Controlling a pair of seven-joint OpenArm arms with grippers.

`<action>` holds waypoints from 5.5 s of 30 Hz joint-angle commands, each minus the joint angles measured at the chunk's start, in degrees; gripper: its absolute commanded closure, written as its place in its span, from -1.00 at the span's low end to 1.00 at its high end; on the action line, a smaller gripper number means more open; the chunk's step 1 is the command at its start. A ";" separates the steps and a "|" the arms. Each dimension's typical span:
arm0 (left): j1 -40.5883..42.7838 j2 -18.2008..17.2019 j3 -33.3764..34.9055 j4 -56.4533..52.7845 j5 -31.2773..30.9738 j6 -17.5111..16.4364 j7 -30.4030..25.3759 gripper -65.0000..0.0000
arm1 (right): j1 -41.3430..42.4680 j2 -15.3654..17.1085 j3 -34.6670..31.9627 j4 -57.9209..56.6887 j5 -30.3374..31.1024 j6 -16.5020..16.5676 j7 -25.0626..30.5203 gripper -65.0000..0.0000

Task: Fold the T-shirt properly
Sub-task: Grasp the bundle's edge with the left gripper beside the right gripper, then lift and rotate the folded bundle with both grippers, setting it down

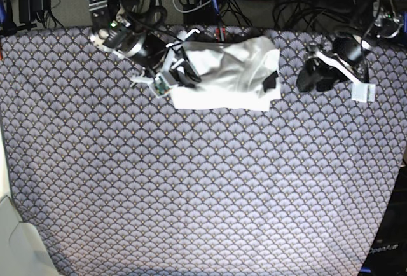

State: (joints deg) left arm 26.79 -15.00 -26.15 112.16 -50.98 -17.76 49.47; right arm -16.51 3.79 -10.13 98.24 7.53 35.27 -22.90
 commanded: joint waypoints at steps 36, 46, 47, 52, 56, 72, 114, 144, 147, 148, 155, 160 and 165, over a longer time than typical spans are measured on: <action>-8.19 -1.83 10.37 -10.93 -2.51 -1.63 -0.81 -0.52 | 0.56 -0.14 -0.11 0.80 0.78 0.38 1.14 0.72; -11.45 -1.48 12.75 -18.58 -2.51 -1.19 -1.17 -0.52 | 0.64 0.12 -0.11 0.71 0.78 0.38 1.14 0.72; -11.45 -1.48 12.83 -19.46 -2.51 -1.36 -1.17 -0.52 | 0.64 0.12 -0.11 0.71 0.78 0.38 1.14 0.72; -12.94 -0.69 13.71 -22.36 -2.51 -1.54 -1.08 -0.52 | 0.73 0.12 -0.11 0.71 0.78 0.38 1.14 0.72; -13.20 -0.51 16.70 -24.29 -2.51 -1.54 -1.25 -0.52 | 1.44 0.03 -0.11 0.71 0.69 0.47 1.14 0.72; -16.02 -0.42 20.22 -28.86 -2.60 -1.71 -1.34 0.18 | 1.70 0.21 -0.11 0.71 0.69 0.47 1.14 0.72; -40.19 17.25 55.47 -27.72 59.64 -1.10 -5.12 0.99 | 1.35 3.64 0.15 -9.31 0.60 0.65 1.58 0.73; -41.34 14.79 63.38 -37.92 70.63 -1.01 -16.64 0.99 | -1.55 5.39 6.57 -2.19 0.69 0.65 1.31 0.72; -41.60 14.79 63.29 -37.92 70.63 -1.01 -16.64 0.99 | -2.08 5.39 6.57 -0.52 0.69 0.65 1.22 0.72; -41.69 14.79 63.29 -37.92 70.63 -1.01 -16.73 0.99 | -2.43 5.31 6.57 -0.35 0.69 0.65 1.22 0.72; -45.20 15.31 63.47 -40.91 70.63 -1.01 -17.25 0.99 | -3.75 5.22 6.66 2.03 0.69 0.65 1.75 0.72; -46.87 17.07 63.56 -46.44 70.72 -1.01 -24.46 0.99 | -3.75 4.60 11.49 3.43 0.69 0.65 1.75 0.72; -48.10 19.80 63.65 -50.75 70.72 -1.01 -29.47 0.99 | -3.57 4.16 18.97 3.52 0.78 0.65 1.75 0.72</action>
State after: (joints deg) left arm -20.27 3.77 37.30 60.55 20.34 -18.37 21.56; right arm -20.49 7.73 8.78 100.66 7.73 35.97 -22.68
